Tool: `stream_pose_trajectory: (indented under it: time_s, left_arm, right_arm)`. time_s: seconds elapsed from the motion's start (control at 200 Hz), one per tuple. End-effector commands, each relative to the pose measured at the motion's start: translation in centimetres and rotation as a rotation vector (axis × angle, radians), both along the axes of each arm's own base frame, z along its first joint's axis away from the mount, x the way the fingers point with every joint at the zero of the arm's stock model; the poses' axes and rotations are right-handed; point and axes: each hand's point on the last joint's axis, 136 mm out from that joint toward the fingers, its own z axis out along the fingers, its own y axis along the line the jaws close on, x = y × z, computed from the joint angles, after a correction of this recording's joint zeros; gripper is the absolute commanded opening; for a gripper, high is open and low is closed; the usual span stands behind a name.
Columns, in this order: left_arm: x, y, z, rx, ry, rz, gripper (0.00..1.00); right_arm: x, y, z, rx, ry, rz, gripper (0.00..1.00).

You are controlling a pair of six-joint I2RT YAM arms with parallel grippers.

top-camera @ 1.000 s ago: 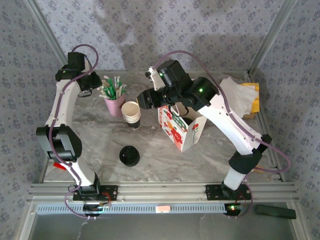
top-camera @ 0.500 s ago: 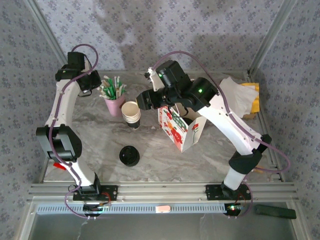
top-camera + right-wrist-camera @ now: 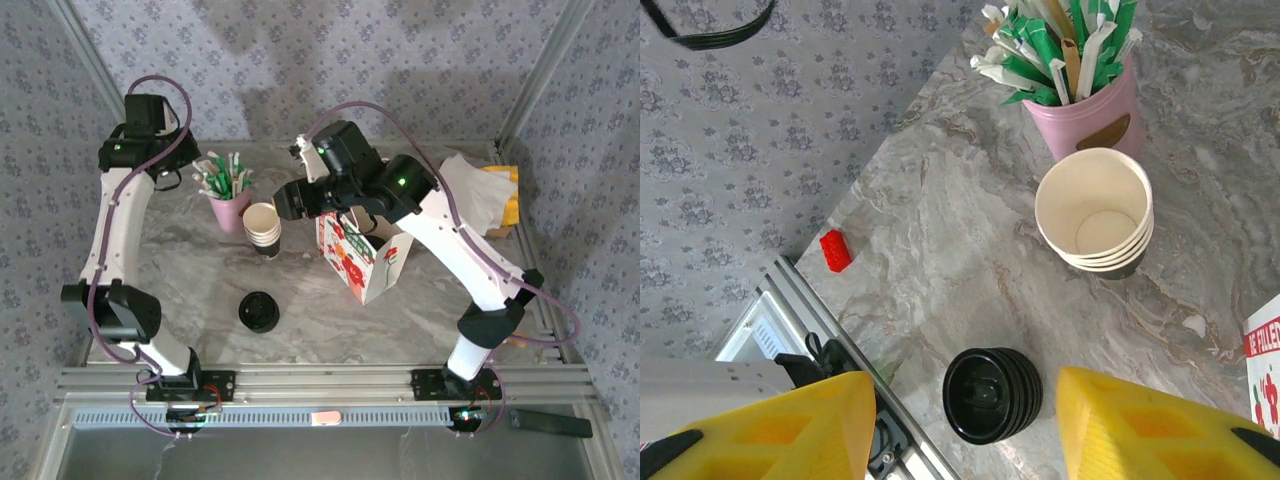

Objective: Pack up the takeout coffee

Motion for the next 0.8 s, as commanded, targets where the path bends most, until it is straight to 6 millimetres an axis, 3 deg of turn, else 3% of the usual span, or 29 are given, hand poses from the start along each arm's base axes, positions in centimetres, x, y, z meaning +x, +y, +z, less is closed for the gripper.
stream_pose_trajectory:
  time_s: [0.0, 0.04, 0.115, 0.3, 0.53, 0.795]
  left_arm:
    - [-1.2, 0.3, 2.7, 0.019, -0.055, 0.035, 0.05]
    - [-1.3, 0.3, 2.5, 0.029, -0.049, 0.034, 0.17]
    - [-1.3, 0.5, 1.4, 0.054, -0.011, 0.033, 0.3]
    - [-0.6, 1.2, -1.6, 0.087, 0.093, 0.033, 0.48]
    - [1.4, 1.5, -4.4, 0.054, 0.16, 0.003, 0.51]
    - [3.5, 1.4, -5.5, 0.023, 0.153, -0.025, 0.49]
  right_arm:
    - [-0.3, -1.3, 2.6, 0.023, -0.055, -0.009, 0.52]
    - [-0.3, -1.5, 2.8, 0.026, -0.058, -0.012, 0.52]
    - [-0.5, -1.8, 3.1, 0.029, -0.063, -0.015, 0.52]
    - [-0.5, -2.1, 3.2, 0.032, -0.065, -0.029, 0.52]
    - [-0.4, -1.5, 2.9, 0.031, -0.048, -0.014, 0.53]
    - [0.0, -0.6, 1.9, 0.023, -0.024, -0.003, 0.53]
